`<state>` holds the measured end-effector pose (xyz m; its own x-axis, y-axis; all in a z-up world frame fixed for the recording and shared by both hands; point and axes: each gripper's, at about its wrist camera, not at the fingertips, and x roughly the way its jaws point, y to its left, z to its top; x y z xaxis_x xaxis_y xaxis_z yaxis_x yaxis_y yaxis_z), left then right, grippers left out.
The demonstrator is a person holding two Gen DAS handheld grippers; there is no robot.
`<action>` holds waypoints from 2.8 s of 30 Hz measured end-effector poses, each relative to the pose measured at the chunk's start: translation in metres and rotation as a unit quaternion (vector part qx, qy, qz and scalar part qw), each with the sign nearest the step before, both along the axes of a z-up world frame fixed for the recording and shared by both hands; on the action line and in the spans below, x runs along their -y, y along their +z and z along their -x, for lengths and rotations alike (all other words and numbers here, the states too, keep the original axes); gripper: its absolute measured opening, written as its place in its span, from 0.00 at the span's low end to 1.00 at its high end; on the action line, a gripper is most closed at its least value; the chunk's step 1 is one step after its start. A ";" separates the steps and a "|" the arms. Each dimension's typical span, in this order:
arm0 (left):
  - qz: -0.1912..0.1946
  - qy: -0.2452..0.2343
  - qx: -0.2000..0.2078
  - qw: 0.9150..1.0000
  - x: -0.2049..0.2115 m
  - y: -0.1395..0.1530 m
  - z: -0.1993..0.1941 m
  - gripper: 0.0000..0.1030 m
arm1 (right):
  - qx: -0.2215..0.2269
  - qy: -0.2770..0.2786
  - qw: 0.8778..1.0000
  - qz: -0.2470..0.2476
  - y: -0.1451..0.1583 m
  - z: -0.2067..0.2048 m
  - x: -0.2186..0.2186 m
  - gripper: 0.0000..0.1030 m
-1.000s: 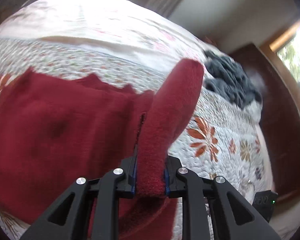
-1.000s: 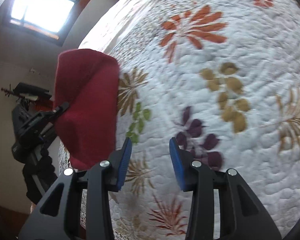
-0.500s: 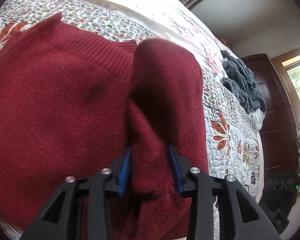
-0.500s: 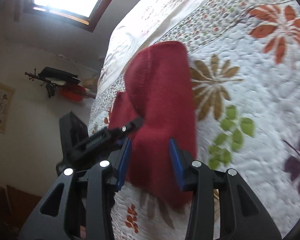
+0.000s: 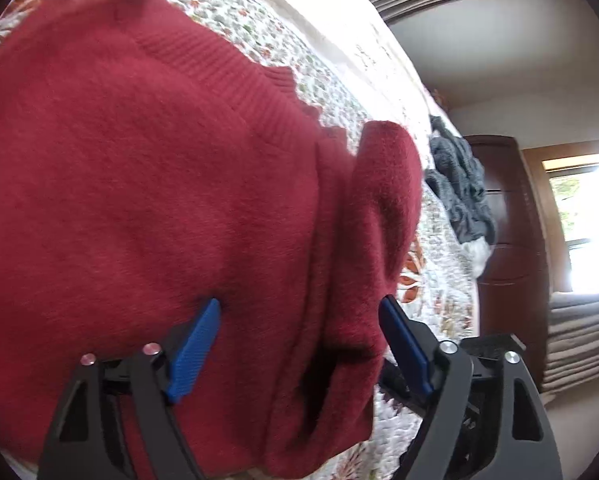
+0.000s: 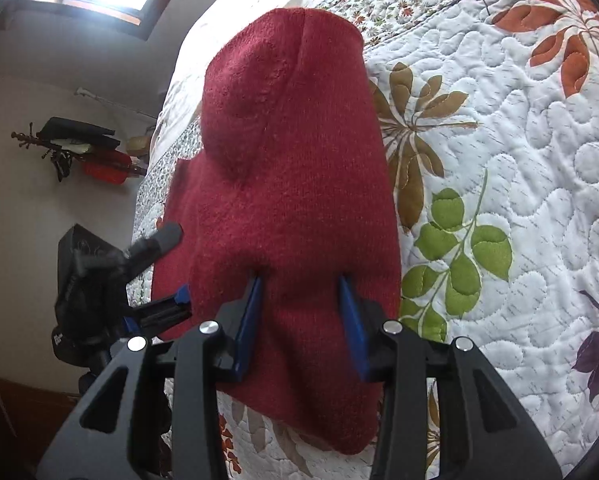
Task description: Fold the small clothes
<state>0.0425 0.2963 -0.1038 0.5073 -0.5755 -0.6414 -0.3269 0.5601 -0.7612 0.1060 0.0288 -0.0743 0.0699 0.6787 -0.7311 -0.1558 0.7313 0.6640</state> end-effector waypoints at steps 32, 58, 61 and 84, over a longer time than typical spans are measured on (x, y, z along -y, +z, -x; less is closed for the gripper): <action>0.008 -0.054 0.025 0.998 0.035 0.001 -0.039 0.81 | -0.001 0.011 1.000 -0.024 -0.008 -0.003 0.046 0.39; -0.015 0.014 0.113 0.993 -0.035 0.072 -0.010 0.16 | 0.045 -0.003 0.996 -0.083 0.049 0.019 0.065 0.40; -0.046 0.037 0.105 0.993 -0.075 0.080 0.005 0.16 | 0.046 0.009 0.996 -0.080 0.050 0.022 0.057 0.41; -0.121 0.075 0.022 0.990 -0.160 0.038 0.078 0.51 | 0.004 0.105 0.994 -0.028 0.023 0.058 -0.049 0.48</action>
<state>-0.0352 0.4568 -0.0663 0.6053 -0.3240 -0.7270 -0.3895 0.6759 -0.6256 0.0476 0.0776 -0.0517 -0.0724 0.7181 -0.6921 -0.3060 0.6445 0.7007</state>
